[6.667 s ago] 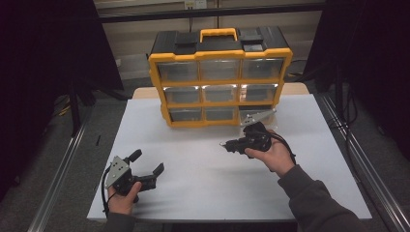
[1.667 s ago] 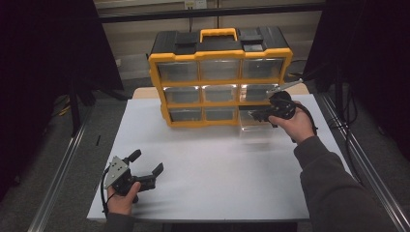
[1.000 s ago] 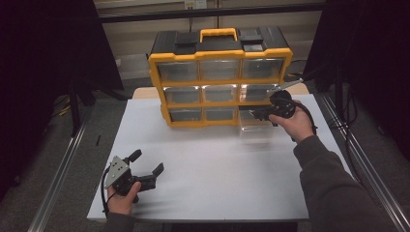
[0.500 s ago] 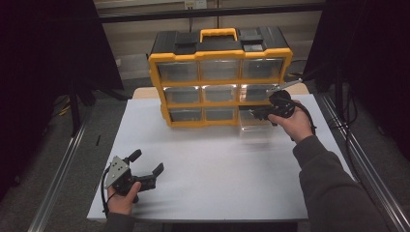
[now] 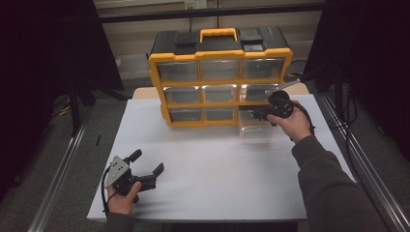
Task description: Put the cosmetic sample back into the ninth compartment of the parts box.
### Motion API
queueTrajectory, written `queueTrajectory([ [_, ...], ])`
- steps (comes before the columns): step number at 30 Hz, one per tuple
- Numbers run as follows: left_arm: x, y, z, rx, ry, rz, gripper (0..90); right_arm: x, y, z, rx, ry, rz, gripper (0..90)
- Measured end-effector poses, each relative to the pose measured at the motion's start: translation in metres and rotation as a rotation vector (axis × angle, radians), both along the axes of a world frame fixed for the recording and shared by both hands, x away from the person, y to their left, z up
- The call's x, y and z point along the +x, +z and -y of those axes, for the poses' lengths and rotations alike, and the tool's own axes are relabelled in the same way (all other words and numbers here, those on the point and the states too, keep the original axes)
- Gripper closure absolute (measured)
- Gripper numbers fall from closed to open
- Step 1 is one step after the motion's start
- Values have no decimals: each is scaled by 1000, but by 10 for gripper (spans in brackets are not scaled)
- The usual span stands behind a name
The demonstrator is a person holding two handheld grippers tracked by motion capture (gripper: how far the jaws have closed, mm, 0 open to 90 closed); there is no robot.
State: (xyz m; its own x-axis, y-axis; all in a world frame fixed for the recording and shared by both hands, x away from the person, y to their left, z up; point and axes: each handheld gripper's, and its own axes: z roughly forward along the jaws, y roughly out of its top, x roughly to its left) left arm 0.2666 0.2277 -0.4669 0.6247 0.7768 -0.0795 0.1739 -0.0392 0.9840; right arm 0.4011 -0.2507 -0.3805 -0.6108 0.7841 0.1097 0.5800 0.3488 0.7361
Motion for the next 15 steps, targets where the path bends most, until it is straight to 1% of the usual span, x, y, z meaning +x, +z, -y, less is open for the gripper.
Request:
queueTrajectory([
  [2, 0, 0, 0, 0, 1, -2, 21, 0, 0, -1, -3, -2, -3, 815],
  [3, 0, 0, 0, 7, 5, -1, 20, 0, 0, -1, -5, 3, 3, 814],
  [5, 0, 0, -1, 11, -2, 0, 21, -1, 0, -2, -13, 1, 4, 814],
  [7, 0, 0, -1, 1, 2, 1, 21, 0, 0, -2, -11, 0, 5, 814],
  [8, 0, 0, -1, 3, 1, 0, 21, 0, 0, -2, -12, 0, 7, 815],
  [9, 0, 0, -1, 15, -2, 0, 21, -1, 0, -2, -11, -7, 6, 814],
  [11, 0, 0, -1, 15, 3, -2, 21, -1, -1, -2, -19, -8, 9, 814],
  [12, 0, 0, 0, 8, 5, -2, 21, -1, -2, -2, -12, -1, 9, 814],
  [13, 0, -1, 0, 11, 5, -1, 21, -1, -2, -2, -9, 2, 6, 814],
  [14, 0, -1, 0, 5, 7, -3, 21, -1, -2, -2, -21, -10, -1, 814],
  [15, 0, -1, 1, -3, 8, -8, 21, -1, -2, -2, -20, -4, 5, 814],
])
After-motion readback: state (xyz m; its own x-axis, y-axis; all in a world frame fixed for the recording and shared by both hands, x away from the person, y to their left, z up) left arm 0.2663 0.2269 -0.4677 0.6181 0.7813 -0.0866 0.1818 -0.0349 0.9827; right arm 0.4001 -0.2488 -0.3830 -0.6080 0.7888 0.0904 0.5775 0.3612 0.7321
